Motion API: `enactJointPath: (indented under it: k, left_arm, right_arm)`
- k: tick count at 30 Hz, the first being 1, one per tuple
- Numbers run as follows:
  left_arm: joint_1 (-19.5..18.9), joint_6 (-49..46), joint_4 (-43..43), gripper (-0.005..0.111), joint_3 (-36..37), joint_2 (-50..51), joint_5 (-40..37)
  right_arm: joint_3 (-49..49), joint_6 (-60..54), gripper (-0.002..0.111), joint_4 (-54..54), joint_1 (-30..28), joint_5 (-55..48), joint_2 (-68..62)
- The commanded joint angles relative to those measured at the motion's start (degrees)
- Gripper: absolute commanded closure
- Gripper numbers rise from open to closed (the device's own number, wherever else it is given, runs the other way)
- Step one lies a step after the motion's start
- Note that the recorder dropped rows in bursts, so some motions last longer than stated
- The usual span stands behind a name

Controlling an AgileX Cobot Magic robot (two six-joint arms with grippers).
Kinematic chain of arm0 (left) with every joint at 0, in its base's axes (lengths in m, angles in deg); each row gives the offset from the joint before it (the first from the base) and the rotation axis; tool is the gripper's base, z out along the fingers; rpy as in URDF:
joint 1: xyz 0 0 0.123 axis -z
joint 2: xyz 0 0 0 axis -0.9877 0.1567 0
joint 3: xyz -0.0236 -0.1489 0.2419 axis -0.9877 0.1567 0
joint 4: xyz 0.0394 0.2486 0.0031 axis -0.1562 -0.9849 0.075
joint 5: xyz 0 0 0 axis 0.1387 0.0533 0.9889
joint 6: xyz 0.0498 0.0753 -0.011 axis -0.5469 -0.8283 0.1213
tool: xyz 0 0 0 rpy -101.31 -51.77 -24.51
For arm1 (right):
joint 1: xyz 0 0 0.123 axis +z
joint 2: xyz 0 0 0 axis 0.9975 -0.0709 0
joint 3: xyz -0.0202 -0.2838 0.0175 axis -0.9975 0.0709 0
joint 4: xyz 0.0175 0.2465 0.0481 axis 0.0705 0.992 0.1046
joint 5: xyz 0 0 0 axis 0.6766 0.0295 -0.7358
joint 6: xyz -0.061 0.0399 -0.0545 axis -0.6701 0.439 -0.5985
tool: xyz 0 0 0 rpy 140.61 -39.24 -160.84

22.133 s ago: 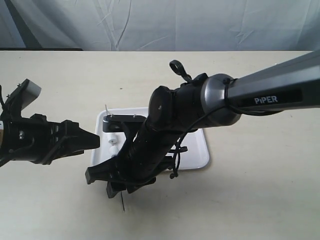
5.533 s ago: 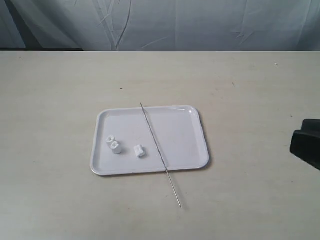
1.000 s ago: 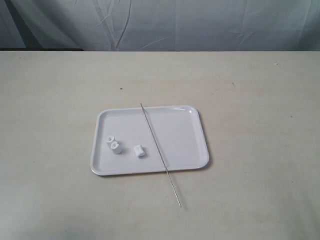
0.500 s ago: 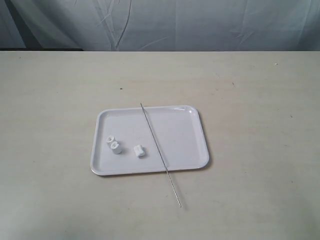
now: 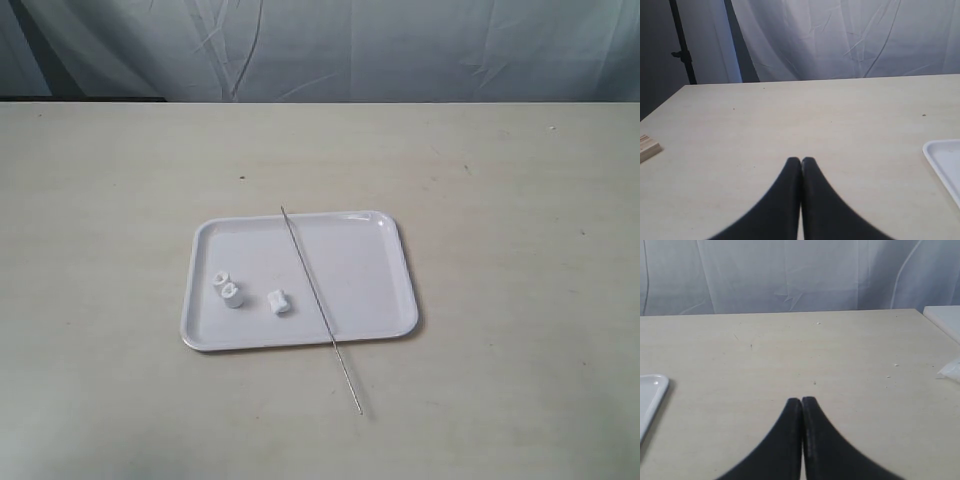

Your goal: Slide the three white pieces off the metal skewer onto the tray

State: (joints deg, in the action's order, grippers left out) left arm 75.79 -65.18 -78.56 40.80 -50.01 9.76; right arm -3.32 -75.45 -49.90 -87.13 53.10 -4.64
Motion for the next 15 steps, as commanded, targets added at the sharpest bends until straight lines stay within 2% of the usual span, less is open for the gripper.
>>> enactJointPath:
  k: [1, 15]
  left_arm:
    - [0.2, 0.2, -0.3, 0.107, 0.2, -0.3, 0.3]
    - [0.2, 0.2, -0.3, 0.107, 0.2, -0.3, 0.3]
  right_arm:
    - [0.1, 0.0, 0.109, 0.2, -0.4, 0.4, 0.4]
    - [0.1, 0.0, 0.109, 1.3, -0.4, 0.4, 0.4]
